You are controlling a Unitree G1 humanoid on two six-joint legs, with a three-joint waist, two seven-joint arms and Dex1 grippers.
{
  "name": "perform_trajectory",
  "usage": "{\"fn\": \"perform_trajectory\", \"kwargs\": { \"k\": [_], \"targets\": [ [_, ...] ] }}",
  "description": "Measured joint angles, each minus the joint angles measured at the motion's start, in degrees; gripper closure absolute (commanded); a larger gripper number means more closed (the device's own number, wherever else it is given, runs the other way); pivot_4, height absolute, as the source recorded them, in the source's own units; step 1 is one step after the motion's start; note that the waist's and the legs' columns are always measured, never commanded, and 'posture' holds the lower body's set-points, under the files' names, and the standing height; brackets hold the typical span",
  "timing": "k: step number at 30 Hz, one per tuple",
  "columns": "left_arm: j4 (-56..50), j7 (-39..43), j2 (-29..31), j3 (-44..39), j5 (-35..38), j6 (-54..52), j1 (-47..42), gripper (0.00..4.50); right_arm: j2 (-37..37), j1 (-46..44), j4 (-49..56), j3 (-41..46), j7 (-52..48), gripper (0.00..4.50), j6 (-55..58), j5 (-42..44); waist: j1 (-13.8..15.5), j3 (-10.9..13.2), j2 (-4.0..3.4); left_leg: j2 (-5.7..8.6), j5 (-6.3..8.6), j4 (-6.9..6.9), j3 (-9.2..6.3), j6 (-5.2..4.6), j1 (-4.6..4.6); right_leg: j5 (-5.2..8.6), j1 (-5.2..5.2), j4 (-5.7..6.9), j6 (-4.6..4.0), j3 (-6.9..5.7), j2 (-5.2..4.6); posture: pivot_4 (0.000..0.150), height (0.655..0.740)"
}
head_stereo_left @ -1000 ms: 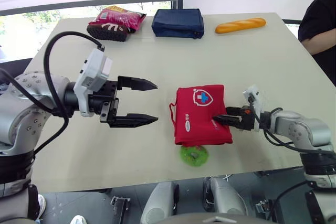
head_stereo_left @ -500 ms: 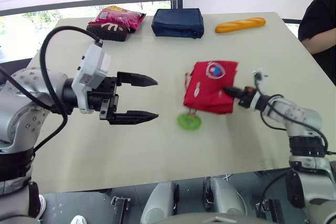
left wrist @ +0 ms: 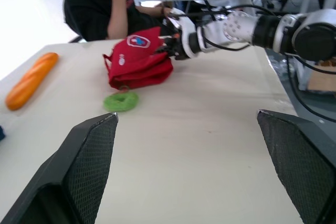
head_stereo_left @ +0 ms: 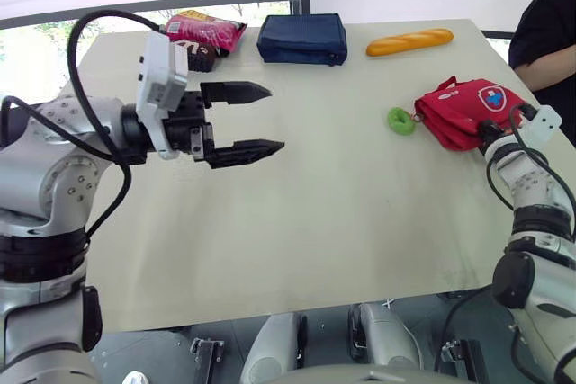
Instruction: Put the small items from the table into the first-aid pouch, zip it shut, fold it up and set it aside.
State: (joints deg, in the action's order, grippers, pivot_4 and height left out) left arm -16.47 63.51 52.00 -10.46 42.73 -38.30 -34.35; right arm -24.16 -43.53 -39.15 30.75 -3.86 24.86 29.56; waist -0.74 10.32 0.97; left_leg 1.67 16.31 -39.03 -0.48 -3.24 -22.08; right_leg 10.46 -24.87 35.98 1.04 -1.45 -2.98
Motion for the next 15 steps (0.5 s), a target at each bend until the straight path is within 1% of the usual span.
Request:
{"fn": "perform_trajectory", "kwargs": {
  "k": [1,2,5,6,7,8,10,12,13,15],
  "targets": [
    [0.04,-0.22,-0.11,0.00,-0.02,0.00,0.00,0.00,0.00,0.42,0.41,0.00,0.15,2.25,0.00,-0.02,0.00,0.00,0.00,0.00,0.00,-0.01,0.00,-0.01,0.00,0.00,0.00,0.01,0.01,0.00,0.00,0.150,0.7397],
    [0.04,-0.20,-0.23,0.00,-0.07,0.03,0.04,0.00,0.02,1.34,1.91,-0.02,0.47,1.65,0.49,0.07,0.00,0.00,0.00,0.00,0.01,-0.01,0.01,-0.01,-0.01,0.00,-0.01,0.01,0.01,0.01,0.00,0.150,0.7397],
    [-0.02,-0.23,-0.35,-0.02,-0.83,0.75,2.36,0.00,0.05,8.96,14.68,0.11,1.57,0.48,6.40,2.07,0.02,-0.01,-0.02,-0.02,0.03,0.00,-0.03,-0.05,-0.01,0.00,-0.01,0.04,0.00,-0.01,0.00,0.150,0.7397],
    [-0.02,-0.23,-0.35,-0.02,-0.83,0.75,2.38,0.00,0.05,9.00,14.74,0.12,1.58,0.29,6.44,2.11,0.02,-0.01,-0.02,-0.03,0.03,0.00,-0.03,-0.05,-0.04,0.00,-0.05,0.04,0.00,-0.01,0.00,0.150,0.7397],
    [-0.41,-1.62,-0.55,-0.15,-0.89,0.20,3.68,0.00,-0.11,13.09,21.48,-0.10,1.21,0.12,9.24,3.16,-0.03,-0.01,-0.05,-0.03,0.03,0.00,0.02,-0.05,-0.05,0.00,-0.07,0.03,0.01,0.04,0.01,0.150,0.7397],
    [-0.46,-2.32,-0.59,-0.31,-0.96,-0.03,4.51,0.00,-0.32,15.17,24.42,-0.25,0.62,0.12,10.40,3.70,0.02,-0.07,-0.15,-0.04,0.07,0.01,-0.02,-0.11,0.00,0.01,-0.05,0.05,0.01,0.02,0.00,0.150,0.7397],
    [-0.31,-4.63,-1.09,-0.83,-1.40,-0.56,8.20,0.00,-2.14,22.29,31.95,-1.66,-2.91,0.12,12.12,4.25,0.13,-0.05,-0.25,-0.05,0.09,0.03,-0.02,-0.15,-0.02,0.02,-0.06,0.05,0.02,0.02,0.00,0.150,0.7397],
    [0.46,-6.43,-1.54,-1.60,-3.20,-0.16,14.23,0.00,-6.46,32.69,41.02,-5.26,-11.88,0.12,10.04,3.48,0.21,-0.04,-0.38,-0.05,0.23,0.06,0.00,-0.37,0.00,0.03,-0.05,0.02,0.05,0.03,0.01,0.150,0.7397],
    [0.90,-7.27,-2.28,-2.53,-3.61,0.25,17.23,0.00,-8.98,38.47,45.58,-6.78,-18.08,0.12,7.01,2.76,0.18,-0.02,-0.40,-0.05,0.24,0.06,0.02,-0.41,-0.01,0.05,-0.06,-0.04,0.07,0.05,0.01,0.150,0.7397],
    [1.93,-8.41,-3.29,-4.64,-4.57,1.50,21.65,0.00,-11.48,46.61,51.45,-7.73,-28.06,0.12,1.63,2.46,-0.05,-0.01,-0.31,-0.19,0.27,0.03,0.13,-0.44,0.07,0.13,0.00,-0.10,0.24,0.07,0.08,0.150,0.7397]
  ]
}}
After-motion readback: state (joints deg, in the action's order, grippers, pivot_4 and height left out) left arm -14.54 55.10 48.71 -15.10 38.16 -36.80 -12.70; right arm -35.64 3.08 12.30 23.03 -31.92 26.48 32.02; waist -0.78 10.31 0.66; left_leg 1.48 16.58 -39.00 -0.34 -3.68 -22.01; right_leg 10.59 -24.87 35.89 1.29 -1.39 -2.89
